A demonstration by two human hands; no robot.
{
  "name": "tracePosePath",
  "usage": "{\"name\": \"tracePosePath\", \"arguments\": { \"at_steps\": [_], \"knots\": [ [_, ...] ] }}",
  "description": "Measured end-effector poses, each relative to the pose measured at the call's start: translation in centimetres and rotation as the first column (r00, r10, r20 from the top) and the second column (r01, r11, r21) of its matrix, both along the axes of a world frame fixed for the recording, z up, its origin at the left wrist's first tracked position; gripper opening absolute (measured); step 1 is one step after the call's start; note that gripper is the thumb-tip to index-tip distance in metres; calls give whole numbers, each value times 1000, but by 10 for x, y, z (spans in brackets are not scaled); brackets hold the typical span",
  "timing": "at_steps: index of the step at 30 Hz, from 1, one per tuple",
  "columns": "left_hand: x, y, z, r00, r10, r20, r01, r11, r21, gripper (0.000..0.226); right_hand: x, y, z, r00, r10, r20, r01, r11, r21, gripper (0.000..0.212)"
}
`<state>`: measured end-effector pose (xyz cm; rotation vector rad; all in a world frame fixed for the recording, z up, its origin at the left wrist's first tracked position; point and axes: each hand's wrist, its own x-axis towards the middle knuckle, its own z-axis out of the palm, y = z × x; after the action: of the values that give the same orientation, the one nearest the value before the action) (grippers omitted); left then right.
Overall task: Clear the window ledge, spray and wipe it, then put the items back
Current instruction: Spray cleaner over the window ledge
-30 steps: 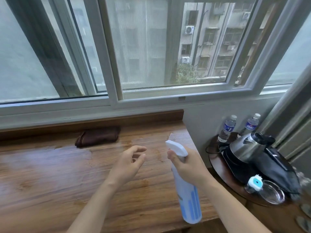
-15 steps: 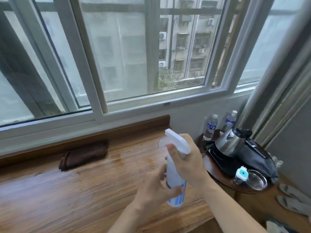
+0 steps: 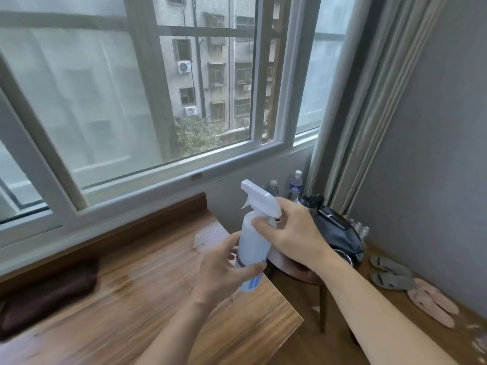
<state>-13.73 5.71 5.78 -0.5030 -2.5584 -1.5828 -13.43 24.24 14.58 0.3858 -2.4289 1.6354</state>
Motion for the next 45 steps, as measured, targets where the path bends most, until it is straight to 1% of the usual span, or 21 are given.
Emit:
{"name": "tracePosePath", "arguments": {
  "at_steps": [3, 7, 10, 14, 19, 23, 28, 30, 34, 36, 39, 41, 42, 44, 45],
  "knots": [
    [-18, 28, 4, 999, 19, -49, -18, 999, 37, 62, -16, 25, 2, 1000, -26, -15, 26, 999, -27, 16],
    [-48, 69, 2, 998, 34, -44, -29, 995, 96, 60, -53, 66, 0, 999, -28, -32, 29, 1000, 13, 18],
    [-71, 104, -1, 997, 70, -44, -63, 988, 139, 62, -85, 99, 0, 999, 9, -47, -6, 998, 63, 19],
    [-102, 149, 7, 992, 112, -64, -102, 983, 152, 60, -130, 139, 7, 995, 67, -72, -58, 991, 120, 24],
    [-147, 184, 12, 982, 186, -42, -176, 967, 185, 61, -179, 173, 29, 992, 118, -41, -109, 980, 165, 18],
    [-181, 197, 19, 970, 240, -27, -232, 956, 178, 62, -210, 183, 43, 996, 70, -50, -55, 966, 251, 17],
    [-219, 209, 19, 969, 246, -10, -242, 958, 155, 62, -239, 187, 50, 996, -4, -90, 38, 923, 382, 19],
    [-234, 216, 18, 970, 242, 13, -241, 962, 130, 63, -252, 192, 51, 997, -1, -81, 33, 917, 398, 16],
    [-268, 229, 20, 977, 197, 86, -204, 976, 82, 64, -282, 205, 49, 997, 18, -80, 17, 907, 421, 18],
    [-285, 236, 23, 977, 177, 119, -187, 979, 76, 62, -301, 214, 48, 997, 22, -67, 7, 914, 407, 19],
    [-315, 249, 28, 973, 166, 162, -176, 983, 49, 55, -336, 231, 40, 998, 57, -35, -40, 926, 376, 18],
    [-335, 258, 24, 962, 177, 210, -190, 981, 44, 50, -360, 242, 29, 996, 85, -19, -71, 921, 382, 25],
    [-344, 264, 20, 952, 188, 240, -204, 978, 43, 46, -373, 247, 21, 996, 93, -8, -83, 915, 394, 25],
    [-360, 274, 8, 931, 204, 304, -232, 971, 60, 37, -398, 257, 0, 994, 107, 35, -112, 900, 421, 17],
    [-367, 278, 2, 917, 203, 344, -245, 966, 85, 33, -410, 261, -12, 992, 114, 57, -128, 890, 438, 17]
  ]
}}
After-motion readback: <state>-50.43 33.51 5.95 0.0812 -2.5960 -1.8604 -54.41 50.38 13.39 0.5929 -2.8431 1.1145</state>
